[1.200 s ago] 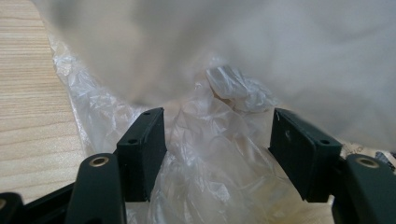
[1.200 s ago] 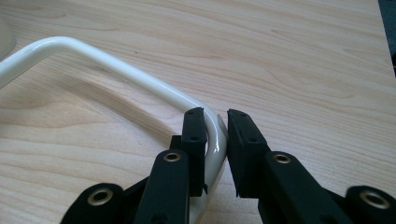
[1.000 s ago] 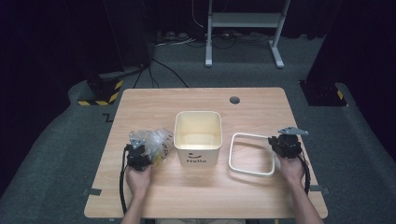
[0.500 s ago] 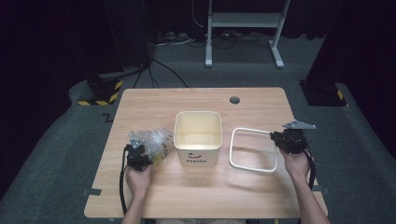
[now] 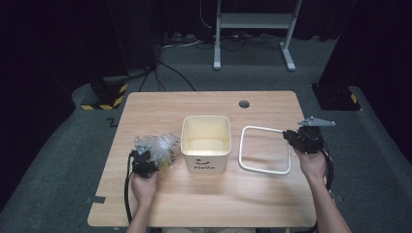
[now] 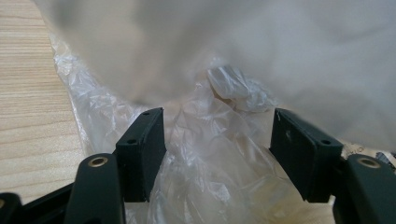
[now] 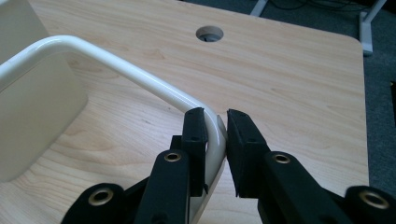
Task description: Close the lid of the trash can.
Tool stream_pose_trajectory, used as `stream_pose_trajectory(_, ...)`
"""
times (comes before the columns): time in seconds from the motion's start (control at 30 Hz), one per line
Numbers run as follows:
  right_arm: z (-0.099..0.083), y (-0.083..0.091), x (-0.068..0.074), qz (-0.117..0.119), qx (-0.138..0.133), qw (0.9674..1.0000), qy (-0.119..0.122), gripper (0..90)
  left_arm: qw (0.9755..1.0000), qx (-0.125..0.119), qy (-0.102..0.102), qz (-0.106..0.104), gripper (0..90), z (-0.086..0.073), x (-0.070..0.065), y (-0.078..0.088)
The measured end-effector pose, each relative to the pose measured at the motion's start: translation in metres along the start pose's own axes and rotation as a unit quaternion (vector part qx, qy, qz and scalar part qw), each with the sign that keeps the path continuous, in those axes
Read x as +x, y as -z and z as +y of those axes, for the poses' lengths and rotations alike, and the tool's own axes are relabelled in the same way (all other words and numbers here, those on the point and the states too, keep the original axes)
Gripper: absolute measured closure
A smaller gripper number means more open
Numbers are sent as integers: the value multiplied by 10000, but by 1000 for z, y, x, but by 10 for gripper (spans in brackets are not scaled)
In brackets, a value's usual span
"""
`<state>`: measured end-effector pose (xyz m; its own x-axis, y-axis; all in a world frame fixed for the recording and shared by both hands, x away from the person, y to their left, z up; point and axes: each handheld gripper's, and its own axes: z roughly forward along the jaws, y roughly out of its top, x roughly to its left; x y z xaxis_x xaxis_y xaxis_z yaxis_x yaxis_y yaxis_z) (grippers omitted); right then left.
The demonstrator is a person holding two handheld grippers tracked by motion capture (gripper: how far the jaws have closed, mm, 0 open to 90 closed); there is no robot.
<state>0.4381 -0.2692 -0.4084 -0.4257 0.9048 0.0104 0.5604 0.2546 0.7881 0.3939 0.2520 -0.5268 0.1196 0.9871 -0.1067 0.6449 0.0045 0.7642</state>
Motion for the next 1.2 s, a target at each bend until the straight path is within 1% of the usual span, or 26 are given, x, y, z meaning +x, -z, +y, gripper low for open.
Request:
stream_pose_trajectory(0.17,11,6,3,61,-68,10000,36,783,10000,1,-1,9,355,0,0,0)
stream_pose_trajectory(0.3,17,7,4,120,-85,9999,36,783,10000,2,9,1,355,0,0,0)
stream_pose_trajectory(0.6,30,10,7,236,-207,9995,-46,783,10000,2,9,13,355,0,0,0)
stream_pose_trajectory(0.77,41,13,11,253,-256,9993,33,783,10000,2,9,15,355,0,0,0)
stream_pose_trajectory(0.87,47,13,15,294,-271,9992,15,783,10000,2,10,13,354,0,0,0)
stream_pose_trajectory(1.03,55,11,22,353,-302,9989,76,782,10000,0,19,4,354,0,0,0)
stream_pose_trajectory(1.2,62,7,29,407,-265,9988,107,782,10000,-8,29,-3,354,0,1,0)
